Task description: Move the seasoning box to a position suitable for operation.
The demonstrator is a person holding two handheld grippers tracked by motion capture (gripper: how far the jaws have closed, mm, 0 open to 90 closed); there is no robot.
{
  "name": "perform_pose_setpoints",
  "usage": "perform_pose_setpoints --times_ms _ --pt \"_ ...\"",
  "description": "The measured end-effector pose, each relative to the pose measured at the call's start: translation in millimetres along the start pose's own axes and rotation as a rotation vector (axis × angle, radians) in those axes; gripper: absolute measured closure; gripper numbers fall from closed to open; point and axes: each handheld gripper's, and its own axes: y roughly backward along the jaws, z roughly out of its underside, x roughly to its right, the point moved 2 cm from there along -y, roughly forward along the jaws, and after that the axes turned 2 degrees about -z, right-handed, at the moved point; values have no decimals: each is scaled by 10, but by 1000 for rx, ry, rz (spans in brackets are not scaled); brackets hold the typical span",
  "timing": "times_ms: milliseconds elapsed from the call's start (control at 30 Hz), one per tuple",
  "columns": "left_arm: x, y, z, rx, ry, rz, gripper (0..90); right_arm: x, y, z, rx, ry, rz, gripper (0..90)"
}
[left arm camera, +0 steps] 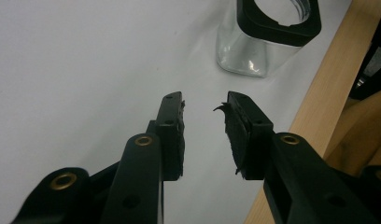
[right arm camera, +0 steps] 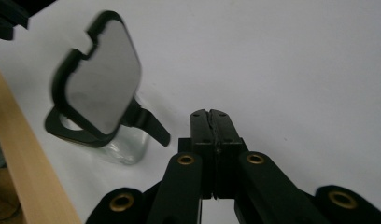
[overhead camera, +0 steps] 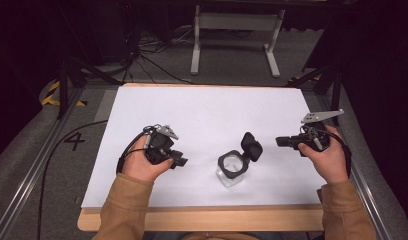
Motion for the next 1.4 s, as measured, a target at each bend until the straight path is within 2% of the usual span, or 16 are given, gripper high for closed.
perform_pose_setpoints --times_ms 67,167,267,400,467,533,667,733,767,800,867,933,1067,1167,1300,1400 --pt "19 -6 -7 4 -3 12 679 -100 -5 -43 14 25 -35 900" --pt "47 -10 -14 -5 -11 19 691 -212 -12 -87 28 53 -61 900" --pt "72 -20 -23 -10 -18 32 696 -273 -27 -121 39 86 -51 900" --pt "163 -101 -51 -67 -54 55 708 -329 -44 -142 38 107 -52 900" --pt "206 -150 -69 -69 -71 69 721 -360 -47 -150 37 112 -57 900" --pt "257 -205 -91 -78 -88 76 731 -385 -49 -158 41 116 -57 900" --pt "360 -368 -133 -97 -128 129 754 -419 -54 -169 48 130 -39 900" --pt "418 -523 -154 -102 -159 160 790 -437 -65 -171 50 136 -35 900" --pt "446 -582 -158 -118 -154 166 812 -448 -73 -174 49 147 -26 900" --pt "446 -582 -158 -118 -154 166 835 -448 -73 -174 49 147 -26 900" --pt "493 -718 -171 -128 -175 157 869 -469 -84 -178 47 153 -27 900" --pt "531 -773 -181 -125 -178 156 891 -468 -87 -178 47 155 -22 900" --pt "603 -860 -206 -99 -193 155 897 -465 -94 -180 52 164 -15 900" --pt "662 -979 -215 -70 -227 147 895 -483 -104 -184 63 161 -27 900" --pt "686 -1043 -209 -73 -235 137 896 -498 -120 -186 63 163 -37 900" --pt "696 -1043 -213 -57 -230 126 897 -514 -138 -185 60 162 -42 900"
